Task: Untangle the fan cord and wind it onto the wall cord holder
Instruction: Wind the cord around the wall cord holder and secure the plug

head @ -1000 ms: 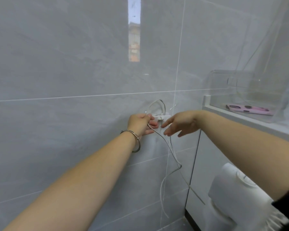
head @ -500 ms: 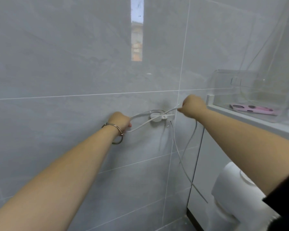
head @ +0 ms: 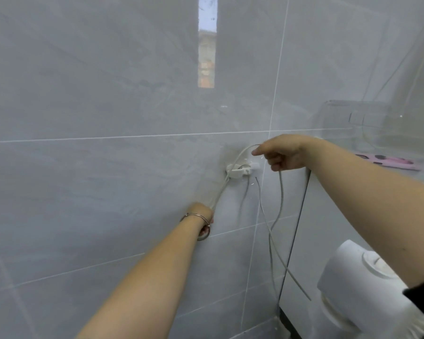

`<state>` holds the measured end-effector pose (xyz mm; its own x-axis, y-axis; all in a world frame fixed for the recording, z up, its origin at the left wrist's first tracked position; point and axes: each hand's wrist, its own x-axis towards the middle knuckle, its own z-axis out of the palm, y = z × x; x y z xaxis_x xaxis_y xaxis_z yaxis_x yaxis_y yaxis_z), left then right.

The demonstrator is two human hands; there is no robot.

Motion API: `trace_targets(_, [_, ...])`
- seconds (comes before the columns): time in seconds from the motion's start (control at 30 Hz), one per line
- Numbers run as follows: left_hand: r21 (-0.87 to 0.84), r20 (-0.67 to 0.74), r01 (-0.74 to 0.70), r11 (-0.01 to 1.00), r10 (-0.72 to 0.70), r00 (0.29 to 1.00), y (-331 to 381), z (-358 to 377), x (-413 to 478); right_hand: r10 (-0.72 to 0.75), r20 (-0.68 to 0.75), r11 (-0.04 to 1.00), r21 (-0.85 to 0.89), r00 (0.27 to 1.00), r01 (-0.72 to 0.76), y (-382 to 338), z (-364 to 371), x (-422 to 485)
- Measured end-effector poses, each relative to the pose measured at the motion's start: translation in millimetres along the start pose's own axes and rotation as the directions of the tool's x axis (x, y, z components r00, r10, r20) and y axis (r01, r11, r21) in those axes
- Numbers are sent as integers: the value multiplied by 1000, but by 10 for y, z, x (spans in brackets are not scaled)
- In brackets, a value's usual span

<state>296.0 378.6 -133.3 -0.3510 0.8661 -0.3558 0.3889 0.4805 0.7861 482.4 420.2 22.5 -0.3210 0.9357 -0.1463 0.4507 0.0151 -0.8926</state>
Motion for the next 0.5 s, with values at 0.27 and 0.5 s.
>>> trace_targets(0.27, [664,-164,-358,656,595,787,53,-20,-149,34,165,997,-80,986,-21,94,39,52])
trace_targets(0.5, [-33,-171,-718,695,704,689,380,-255,-400,79,189,974,-224,979,-35,153,257,8])
